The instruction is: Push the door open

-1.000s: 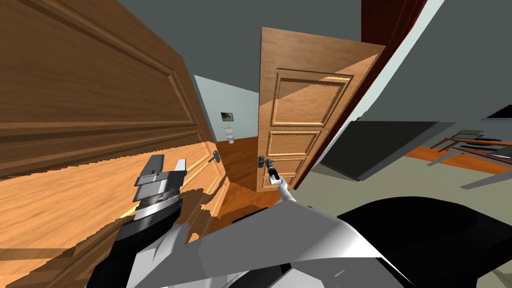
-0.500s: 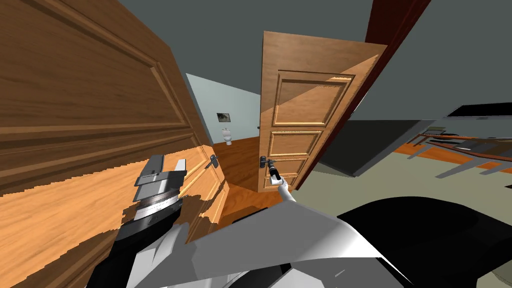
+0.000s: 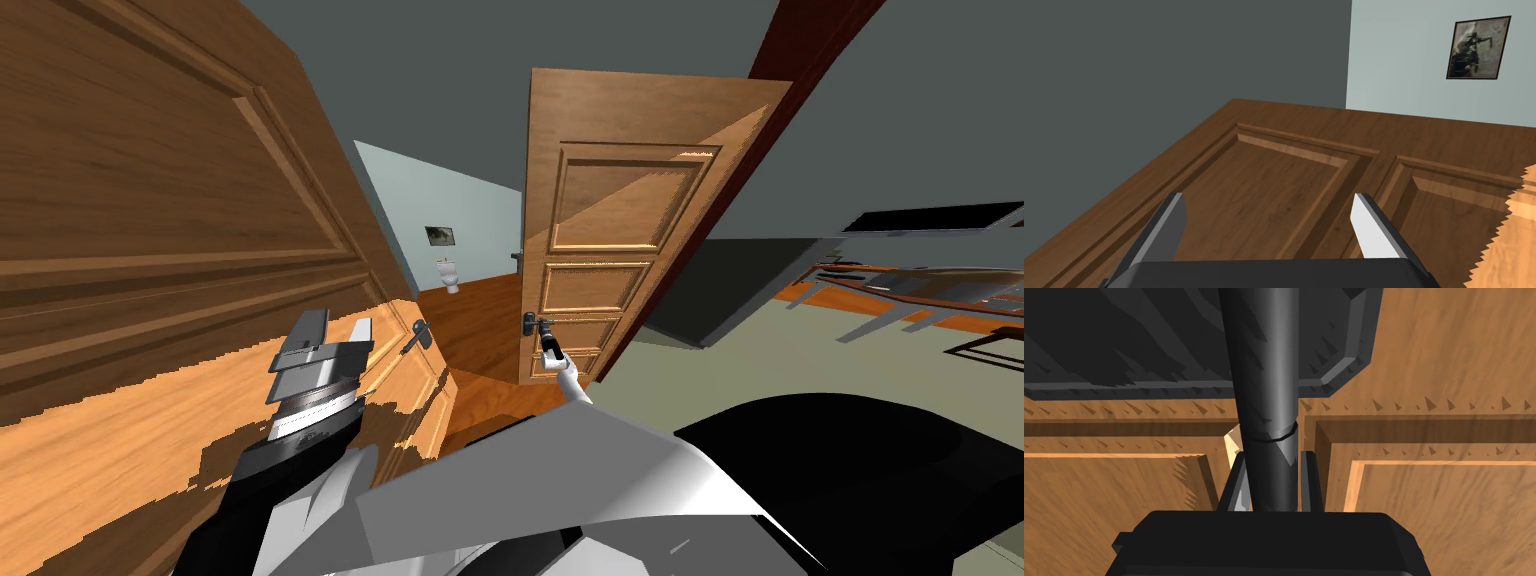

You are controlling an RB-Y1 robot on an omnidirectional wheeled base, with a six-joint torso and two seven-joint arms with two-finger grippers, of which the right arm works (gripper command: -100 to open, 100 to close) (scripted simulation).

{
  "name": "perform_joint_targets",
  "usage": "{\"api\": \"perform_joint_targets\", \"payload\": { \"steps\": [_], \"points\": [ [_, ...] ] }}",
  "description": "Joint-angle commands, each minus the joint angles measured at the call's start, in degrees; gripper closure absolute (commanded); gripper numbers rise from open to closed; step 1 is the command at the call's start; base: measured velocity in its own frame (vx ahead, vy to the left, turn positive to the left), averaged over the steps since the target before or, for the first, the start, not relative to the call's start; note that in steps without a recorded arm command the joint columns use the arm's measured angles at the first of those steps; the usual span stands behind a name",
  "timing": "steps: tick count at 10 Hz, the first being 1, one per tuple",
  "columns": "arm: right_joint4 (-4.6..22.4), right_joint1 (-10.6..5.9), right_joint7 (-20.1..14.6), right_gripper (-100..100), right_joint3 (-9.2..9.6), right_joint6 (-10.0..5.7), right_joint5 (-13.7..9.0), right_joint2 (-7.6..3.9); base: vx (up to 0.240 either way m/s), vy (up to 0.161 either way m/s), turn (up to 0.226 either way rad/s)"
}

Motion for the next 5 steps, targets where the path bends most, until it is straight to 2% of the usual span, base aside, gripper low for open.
{"api": "perform_joint_targets", "payload": {
  "steps": [1,2,5],
  "points": [
    [0.0,0.0,0.0,100,0.0,0.0,0.0,0.0,0.069,0.016,-0.036],
    [0.53,-0.69,1.09,100,-0.53,-0.31,-0.49,-1.03,0.135,-0.018,-0.172],
    [1.58,-1.83,3.07,100,-1.16,-0.76,-1.27,-1.34,0.206,0.022,-0.165]
  ]
}}
